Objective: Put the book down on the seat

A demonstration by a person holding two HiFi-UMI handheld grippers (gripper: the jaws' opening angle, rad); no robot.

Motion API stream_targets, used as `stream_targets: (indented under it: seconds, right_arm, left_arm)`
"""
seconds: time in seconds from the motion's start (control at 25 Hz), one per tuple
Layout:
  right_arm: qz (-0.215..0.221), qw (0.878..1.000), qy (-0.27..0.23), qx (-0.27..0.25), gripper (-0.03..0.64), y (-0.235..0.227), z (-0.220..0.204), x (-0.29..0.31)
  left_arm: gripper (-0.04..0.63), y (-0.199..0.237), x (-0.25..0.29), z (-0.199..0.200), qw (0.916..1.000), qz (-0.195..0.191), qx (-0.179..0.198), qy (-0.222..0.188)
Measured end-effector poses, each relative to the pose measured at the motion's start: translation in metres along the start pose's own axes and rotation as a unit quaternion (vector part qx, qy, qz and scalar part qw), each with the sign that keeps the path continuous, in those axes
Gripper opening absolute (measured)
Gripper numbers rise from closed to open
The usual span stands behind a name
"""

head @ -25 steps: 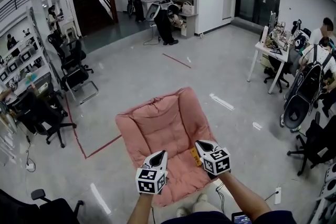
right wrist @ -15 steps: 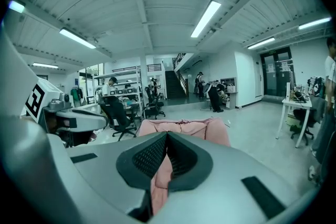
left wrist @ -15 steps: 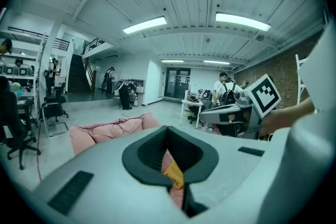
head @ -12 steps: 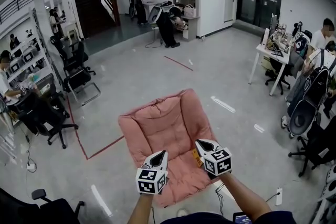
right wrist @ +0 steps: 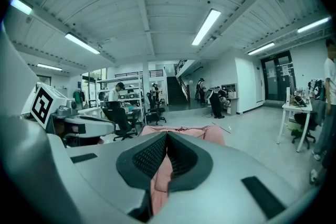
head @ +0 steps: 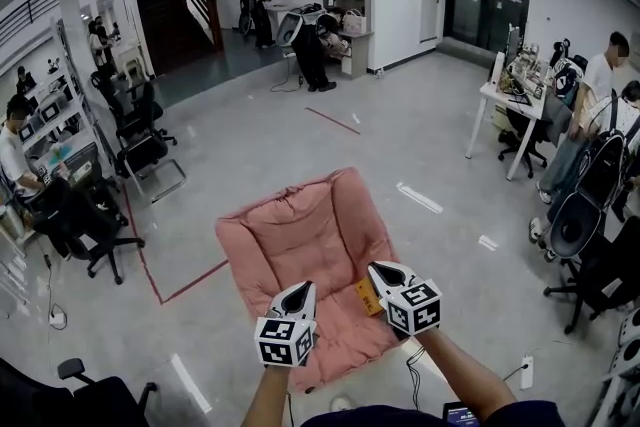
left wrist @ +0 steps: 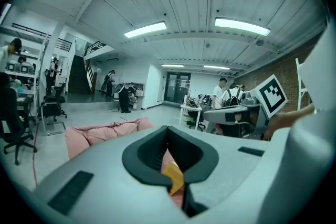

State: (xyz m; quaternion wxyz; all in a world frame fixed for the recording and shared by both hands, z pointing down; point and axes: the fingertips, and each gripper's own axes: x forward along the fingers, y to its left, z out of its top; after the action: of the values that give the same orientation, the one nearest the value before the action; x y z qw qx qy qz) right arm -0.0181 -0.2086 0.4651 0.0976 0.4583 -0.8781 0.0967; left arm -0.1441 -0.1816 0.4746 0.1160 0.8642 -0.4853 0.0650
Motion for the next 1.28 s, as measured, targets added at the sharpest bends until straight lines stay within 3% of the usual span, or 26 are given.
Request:
stream_targets:
  seconds: [0.52,1.28]
  right_arm:
    - [0.001,1.000,-0.019,0.008,0.020,-0.015,0.003,-0.056]
    - [0.033,0.999,-0.040,-0.002,0.020,0.010,0.002,-0.119]
  left_arm:
    - [0.005,-0.056,-0.007,0.003,1.0000,-0.002,0.009,-0.001]
    - [0.005,-0.108,-0.053,-0.002,0.9992,0.027,0.027,-0.012]
